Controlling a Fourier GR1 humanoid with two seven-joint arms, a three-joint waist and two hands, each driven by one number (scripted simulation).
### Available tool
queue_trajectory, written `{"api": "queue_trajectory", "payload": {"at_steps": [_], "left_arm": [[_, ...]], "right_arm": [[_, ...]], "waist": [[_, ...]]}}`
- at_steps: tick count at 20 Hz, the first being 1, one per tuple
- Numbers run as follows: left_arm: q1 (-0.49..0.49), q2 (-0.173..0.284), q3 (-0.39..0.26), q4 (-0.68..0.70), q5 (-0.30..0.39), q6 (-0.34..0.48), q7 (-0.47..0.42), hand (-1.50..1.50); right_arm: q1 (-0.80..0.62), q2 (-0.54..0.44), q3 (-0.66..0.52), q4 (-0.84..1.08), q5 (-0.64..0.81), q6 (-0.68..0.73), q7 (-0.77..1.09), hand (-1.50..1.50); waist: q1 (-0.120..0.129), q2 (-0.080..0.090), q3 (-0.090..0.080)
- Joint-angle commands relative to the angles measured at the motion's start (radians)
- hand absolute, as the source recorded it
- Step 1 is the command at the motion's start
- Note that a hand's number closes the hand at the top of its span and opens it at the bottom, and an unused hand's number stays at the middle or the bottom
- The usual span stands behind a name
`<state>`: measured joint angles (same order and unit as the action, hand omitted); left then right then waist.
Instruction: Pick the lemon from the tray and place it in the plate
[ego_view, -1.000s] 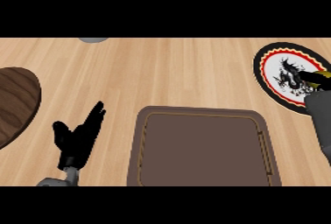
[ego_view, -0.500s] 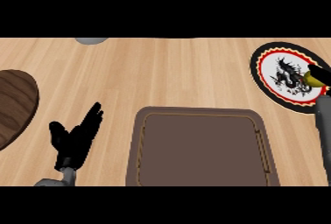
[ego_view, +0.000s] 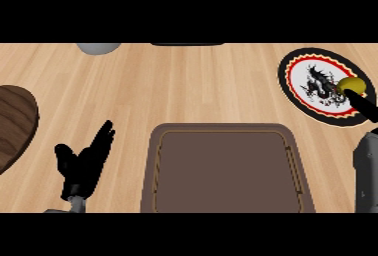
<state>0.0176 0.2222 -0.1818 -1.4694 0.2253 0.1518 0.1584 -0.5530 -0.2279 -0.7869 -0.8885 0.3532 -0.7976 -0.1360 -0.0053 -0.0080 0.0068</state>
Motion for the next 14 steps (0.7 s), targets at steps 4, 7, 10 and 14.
{"api": "queue_trajectory", "payload": {"at_steps": [4, 7, 10, 14], "left_arm": [[0.021, -0.004, 0.01, 0.021, 0.001, -0.019, 0.035, 0.0], [0.064, -0.032, -0.014, -0.003, -0.016, -0.005, 0.025, 0.0], [-0.001, -0.04, -0.006, 0.021, -0.032, 0.003, 0.05, 0.0], [0.024, -0.043, 0.005, 0.0, -0.02, -0.021, 0.049, 0.0]], "right_arm": [[0.219, 0.196, 0.131, -0.273, -0.021, 0.069, 0.002, -1.5], [0.319, 0.19, 0.192, -0.406, 0.04, 0.109, 0.13, -1.5], [0.425, 0.225, 0.3, -0.469, 0.052, 0.052, 0.163, -1.5], [0.516, 0.227, 0.425, -0.623, 0.131, 0.025, 0.33, -1.5]], "waist": [[-0.005, 0.003, -0.008], [-0.004, 0.003, -0.008], [-0.005, 0.005, -0.008], [-0.001, 0.005, -0.008]]}}
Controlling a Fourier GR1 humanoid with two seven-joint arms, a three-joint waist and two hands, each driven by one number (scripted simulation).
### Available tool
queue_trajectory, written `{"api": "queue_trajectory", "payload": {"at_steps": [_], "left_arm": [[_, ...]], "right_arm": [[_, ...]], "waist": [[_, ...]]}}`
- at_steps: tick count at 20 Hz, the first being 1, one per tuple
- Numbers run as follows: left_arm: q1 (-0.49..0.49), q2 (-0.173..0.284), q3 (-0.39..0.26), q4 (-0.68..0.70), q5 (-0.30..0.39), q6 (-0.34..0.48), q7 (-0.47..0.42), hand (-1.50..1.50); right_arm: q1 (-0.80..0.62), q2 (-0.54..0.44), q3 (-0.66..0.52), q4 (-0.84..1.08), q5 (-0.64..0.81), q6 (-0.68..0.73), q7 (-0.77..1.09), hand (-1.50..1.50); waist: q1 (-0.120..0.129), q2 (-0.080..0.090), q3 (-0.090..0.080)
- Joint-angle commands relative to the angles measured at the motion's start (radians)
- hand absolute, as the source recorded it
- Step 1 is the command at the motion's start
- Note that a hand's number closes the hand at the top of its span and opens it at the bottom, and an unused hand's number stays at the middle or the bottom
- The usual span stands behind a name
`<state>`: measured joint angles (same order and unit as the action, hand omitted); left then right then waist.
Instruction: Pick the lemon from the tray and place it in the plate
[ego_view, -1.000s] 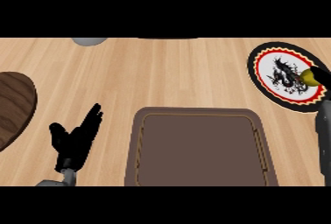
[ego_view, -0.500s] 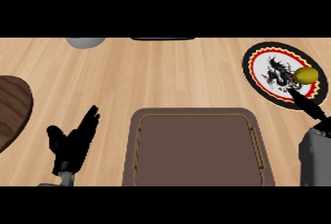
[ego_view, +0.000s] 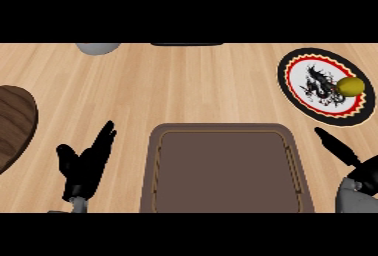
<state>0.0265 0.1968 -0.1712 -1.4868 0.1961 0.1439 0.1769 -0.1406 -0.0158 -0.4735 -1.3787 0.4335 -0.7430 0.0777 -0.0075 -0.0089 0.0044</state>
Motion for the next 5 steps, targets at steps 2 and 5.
{"api": "queue_trajectory", "payload": {"at_steps": [2, 5], "left_arm": [[0.054, 0.031, 0.035, -0.004, 0.015, -0.045, 0.016, 0.0], [0.009, -0.021, 0.004, -0.009, -0.027, -0.011, 0.071, 0.0]], "right_arm": [[0.14, 0.015, 0.148, -0.116, 0.022, -0.074, 0.09, -1.5], [0.152, 0.016, 0.204, -0.169, 0.071, -0.094, 0.161, -1.5]], "waist": [[0.007, 0.007, -0.005], [0.006, 0.008, -0.005]]}}
